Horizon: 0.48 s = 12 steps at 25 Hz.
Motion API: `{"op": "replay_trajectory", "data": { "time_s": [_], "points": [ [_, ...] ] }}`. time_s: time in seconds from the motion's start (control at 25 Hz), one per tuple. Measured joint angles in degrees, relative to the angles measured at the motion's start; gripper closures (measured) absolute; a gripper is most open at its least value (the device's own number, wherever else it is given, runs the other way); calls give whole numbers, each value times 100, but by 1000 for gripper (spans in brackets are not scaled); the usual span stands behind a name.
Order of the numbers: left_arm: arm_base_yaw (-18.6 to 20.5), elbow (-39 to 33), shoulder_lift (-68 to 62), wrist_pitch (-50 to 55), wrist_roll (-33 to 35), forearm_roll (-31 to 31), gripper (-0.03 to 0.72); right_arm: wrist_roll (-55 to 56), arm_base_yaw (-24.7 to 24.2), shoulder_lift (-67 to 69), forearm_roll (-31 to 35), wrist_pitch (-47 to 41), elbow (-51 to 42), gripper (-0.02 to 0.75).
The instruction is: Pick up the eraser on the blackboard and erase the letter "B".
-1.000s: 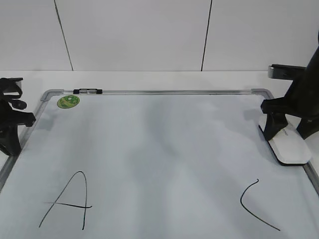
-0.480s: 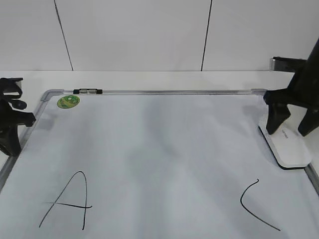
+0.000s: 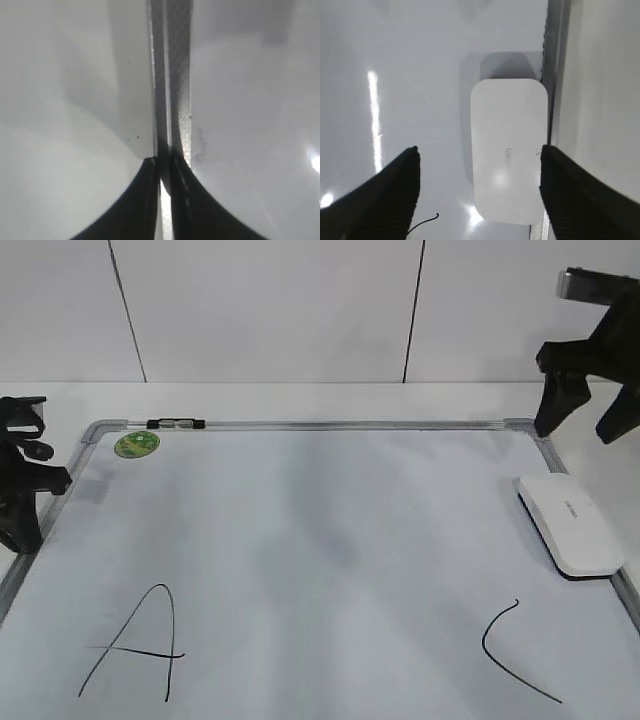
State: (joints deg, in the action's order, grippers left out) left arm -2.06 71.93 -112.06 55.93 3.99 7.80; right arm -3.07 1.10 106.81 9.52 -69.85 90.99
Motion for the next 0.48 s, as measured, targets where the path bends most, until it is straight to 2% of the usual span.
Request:
{"op": "replay_trajectory", "data": {
  "time_s": [0.12, 0.32, 0.48],
  "points": [
    [0, 0, -11, 11, 61, -10, 597, 23, 0, -270, 0, -12, 0, 166],
    [0, 0, -11, 46, 84, -90, 405, 30, 0, -751, 0, -31, 0, 166],
    [-13, 54, 126, 274, 95, -45, 365, 44, 0, -1116, 12, -45, 0, 166]
  ]
}}
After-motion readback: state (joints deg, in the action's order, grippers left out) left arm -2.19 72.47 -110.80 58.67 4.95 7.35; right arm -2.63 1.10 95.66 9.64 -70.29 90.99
